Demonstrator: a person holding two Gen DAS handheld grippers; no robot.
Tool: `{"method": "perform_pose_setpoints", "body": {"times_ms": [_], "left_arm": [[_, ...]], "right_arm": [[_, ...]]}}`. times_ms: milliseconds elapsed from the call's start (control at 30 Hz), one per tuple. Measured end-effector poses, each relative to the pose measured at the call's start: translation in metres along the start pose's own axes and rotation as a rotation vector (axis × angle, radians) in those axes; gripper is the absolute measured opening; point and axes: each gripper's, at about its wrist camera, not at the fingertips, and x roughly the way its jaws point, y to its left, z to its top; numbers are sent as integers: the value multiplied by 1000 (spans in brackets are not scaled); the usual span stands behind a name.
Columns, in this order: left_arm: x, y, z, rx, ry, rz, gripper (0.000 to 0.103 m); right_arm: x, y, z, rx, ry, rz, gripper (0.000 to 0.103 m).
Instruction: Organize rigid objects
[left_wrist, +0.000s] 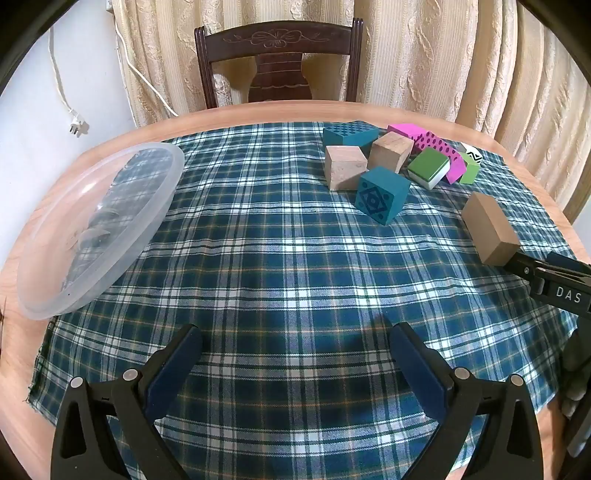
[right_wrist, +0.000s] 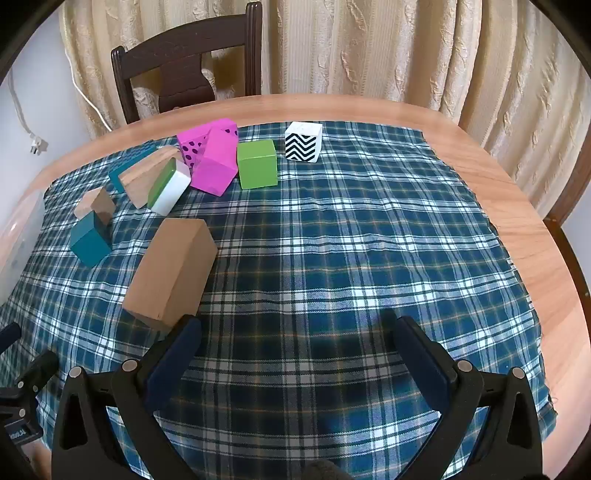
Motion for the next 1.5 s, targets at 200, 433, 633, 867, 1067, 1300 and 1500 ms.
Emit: {"method": "perform_pose_setpoints", "body": {"times_ms": [200,433,633,867,1067,1300,1500], "left_arm": [[0,0,0,0,0,-1,103],[0,0,0,-1,0,0,103],[0,-1,0,-9,0,6,103],[0,-2,0,-31,1,22,103],[0,-2,1,-30,1,22,103],[1,1,3,-27,6,20,103],[5,-4,5,4,50,-6,103]], "right_arm": [[0,0,0,0,0,0,103],[0,0,0,-1,-1,0,103],[0,0,0,-1,-1,-1,103],[0,0,0,-1,-1,-1,103],[0,1,-1,-9,0,4,103],[-10,11,-18,-23,1,14,103],[-10,11,-19,-24,1,13,103]]}}
